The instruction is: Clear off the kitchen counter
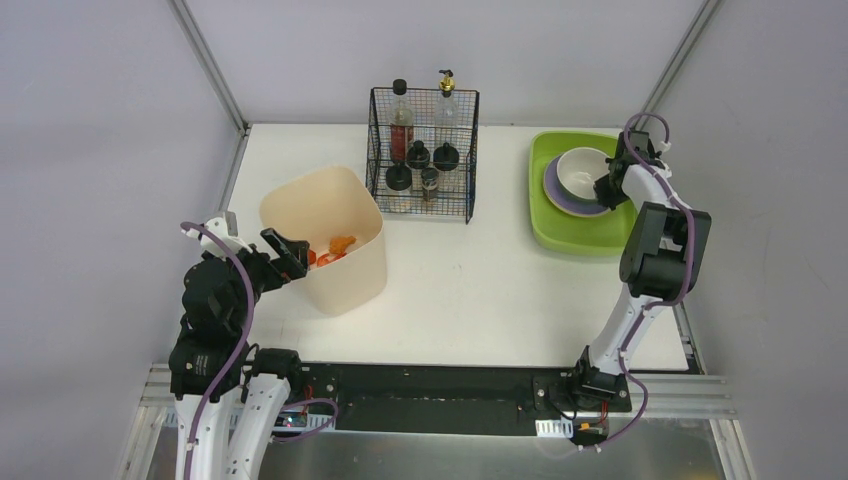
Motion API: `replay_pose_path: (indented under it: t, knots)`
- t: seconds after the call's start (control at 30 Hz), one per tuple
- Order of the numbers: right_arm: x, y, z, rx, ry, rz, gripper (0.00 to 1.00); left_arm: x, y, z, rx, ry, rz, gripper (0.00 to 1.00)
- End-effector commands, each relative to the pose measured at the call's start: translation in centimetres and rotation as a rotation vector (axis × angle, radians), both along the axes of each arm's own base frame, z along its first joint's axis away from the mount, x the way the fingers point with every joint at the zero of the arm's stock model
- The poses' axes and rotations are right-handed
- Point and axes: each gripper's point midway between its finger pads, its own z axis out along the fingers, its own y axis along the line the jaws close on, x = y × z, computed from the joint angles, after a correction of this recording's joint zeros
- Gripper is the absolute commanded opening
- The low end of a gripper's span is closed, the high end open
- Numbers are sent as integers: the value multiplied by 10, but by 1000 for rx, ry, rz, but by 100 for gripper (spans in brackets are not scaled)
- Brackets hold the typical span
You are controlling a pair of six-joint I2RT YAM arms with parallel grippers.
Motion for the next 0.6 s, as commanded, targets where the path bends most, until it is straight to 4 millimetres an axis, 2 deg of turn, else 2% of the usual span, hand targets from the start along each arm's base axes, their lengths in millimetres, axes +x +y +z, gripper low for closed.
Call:
replay_pose_path:
  t: [0.0,0.1,0.2,0.37,0.57]
  knots:
    - [25,-9,27,0,-117,-39,13,3,0,6,-14,-15,1,100]
    - [20,-5,27,14,-123,-33,34,3,0,5,-14,-14,4,100]
    - [15,0,29,26,-127,-24,49,3,1,4,-14,-9,8,100]
    - [3,5,37,33,-135,-9,62,4,0,3,-17,-4,3,100]
    - [-18,4,63,-9,-151,1,74,5,-1,1,-19,2,1,100]
